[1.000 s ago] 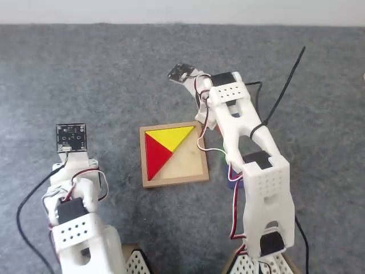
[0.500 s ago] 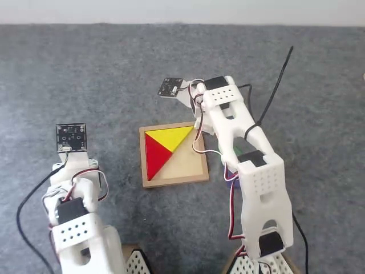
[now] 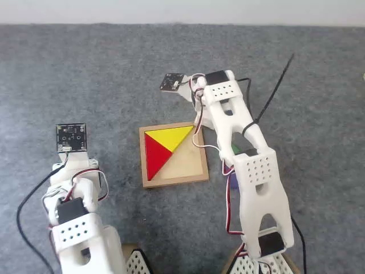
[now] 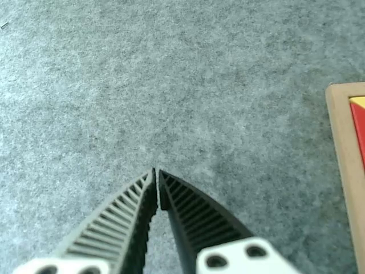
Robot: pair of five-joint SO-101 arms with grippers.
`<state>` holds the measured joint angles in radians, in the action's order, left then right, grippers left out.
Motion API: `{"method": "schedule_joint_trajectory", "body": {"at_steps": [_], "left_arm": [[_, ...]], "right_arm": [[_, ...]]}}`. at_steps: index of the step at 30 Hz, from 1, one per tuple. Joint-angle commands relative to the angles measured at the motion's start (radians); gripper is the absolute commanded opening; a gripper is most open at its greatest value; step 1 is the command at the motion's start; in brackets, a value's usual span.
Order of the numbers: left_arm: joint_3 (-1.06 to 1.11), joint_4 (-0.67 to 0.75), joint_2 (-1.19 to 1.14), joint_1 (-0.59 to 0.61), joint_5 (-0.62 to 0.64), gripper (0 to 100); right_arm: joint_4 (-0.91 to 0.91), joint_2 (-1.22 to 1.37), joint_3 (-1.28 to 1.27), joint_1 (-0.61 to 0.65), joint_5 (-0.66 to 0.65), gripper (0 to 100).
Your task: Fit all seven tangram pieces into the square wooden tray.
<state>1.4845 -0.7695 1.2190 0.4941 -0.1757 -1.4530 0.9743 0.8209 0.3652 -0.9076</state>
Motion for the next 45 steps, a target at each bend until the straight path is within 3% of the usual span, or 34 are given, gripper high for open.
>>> {"method": "schedule_joint_trajectory", "body": {"at_steps": [1, 13, 18, 23, 29, 41, 45], "left_arm": [[-0.05, 0.002, -0.003, 0.002, -0.011, 1], [-0.05, 0.002, -0.003, 0.002, -0.011, 1], [-0.05, 0.002, -0.003, 0.002, -0.011, 1], [-0.05, 0.002, -0.003, 0.002, -0.011, 1], [-0.05, 0.002, -0.003, 0.002, -0.011, 1], [-0.05, 0.002, -0.003, 0.002, -0.011, 1], [-0.05, 0.002, -0.003, 0.002, -0.011, 1]], "right_arm": [[-0.076, 0.041, 0.13, -0.019, -0.008, 8.9], [-0.252, 0.119, 0.416, -0.025, 0.118, 9.0], [-0.331, 0.11, 0.512, -0.007, 0.281, 8.9], [-0.344, 0.107, 0.545, 0.036, 0.6, 4.1], [-0.348, 0.036, 0.428, 0.068, 0.806, 3.6], [-0.317, -0.344, -0.115, 0.194, 1.214, 3.5], [-0.22, -0.325, -0.178, 0.22, 1.238, 3.4]]}}
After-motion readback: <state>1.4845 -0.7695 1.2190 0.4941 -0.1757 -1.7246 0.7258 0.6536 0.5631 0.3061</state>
